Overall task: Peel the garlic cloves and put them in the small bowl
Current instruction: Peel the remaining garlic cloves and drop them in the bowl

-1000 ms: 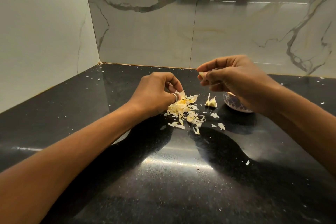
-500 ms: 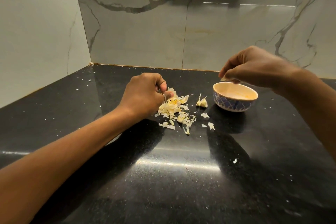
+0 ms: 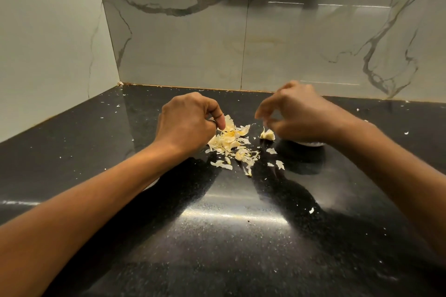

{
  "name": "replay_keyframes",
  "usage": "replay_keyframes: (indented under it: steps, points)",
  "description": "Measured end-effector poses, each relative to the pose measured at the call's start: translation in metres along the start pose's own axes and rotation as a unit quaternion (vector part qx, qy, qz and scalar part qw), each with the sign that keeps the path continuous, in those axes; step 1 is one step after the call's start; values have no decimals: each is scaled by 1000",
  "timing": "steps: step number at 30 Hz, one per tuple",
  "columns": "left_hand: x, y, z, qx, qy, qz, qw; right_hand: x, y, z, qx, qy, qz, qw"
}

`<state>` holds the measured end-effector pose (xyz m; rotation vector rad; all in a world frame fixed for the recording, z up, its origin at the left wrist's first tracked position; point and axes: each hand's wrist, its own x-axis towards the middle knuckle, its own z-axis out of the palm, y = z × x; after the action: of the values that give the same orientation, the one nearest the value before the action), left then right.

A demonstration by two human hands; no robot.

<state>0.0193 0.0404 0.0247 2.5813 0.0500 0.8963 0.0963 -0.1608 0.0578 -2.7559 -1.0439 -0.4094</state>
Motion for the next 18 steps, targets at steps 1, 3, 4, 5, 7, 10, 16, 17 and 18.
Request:
replay_keyframes:
  steps: [1, 3, 4, 5, 7, 10, 16, 17, 18]
  points:
    - [0, -1, 0, 1, -1, 0, 1000, 0, 0, 6, -34, -28, 6, 999]
    - [0, -1, 0, -2, -2, 2, 1000, 0, 0, 12, -75, -76, 18, 994]
    - [0, -1, 1, -5, -3, 3, 1000, -1, -1, 13, -88, -87, 15, 992]
    - [0, -1, 1, -8, -4, 4, 1000, -2, -2, 15, -95, -89, 9, 991]
    - [0, -2, 2, -15, -11, 7, 1000, -2, -5, 15, -95, -79, -2, 992]
    - [2, -4, 3, -20, -17, 7, 1000, -2, -6, 16, -98, -64, -14, 993]
    - [2, -6, 6, -37, -17, 4, 999, -2, -9, 20, -93, -35, -26, 995]
    - [2, -6, 6, -38, -17, 3, 999, -2, -9, 21, -93, -27, -24, 995]
    - [3, -6, 7, -38, -19, 4, 999, -2, -9, 21, -91, -15, -24, 995]
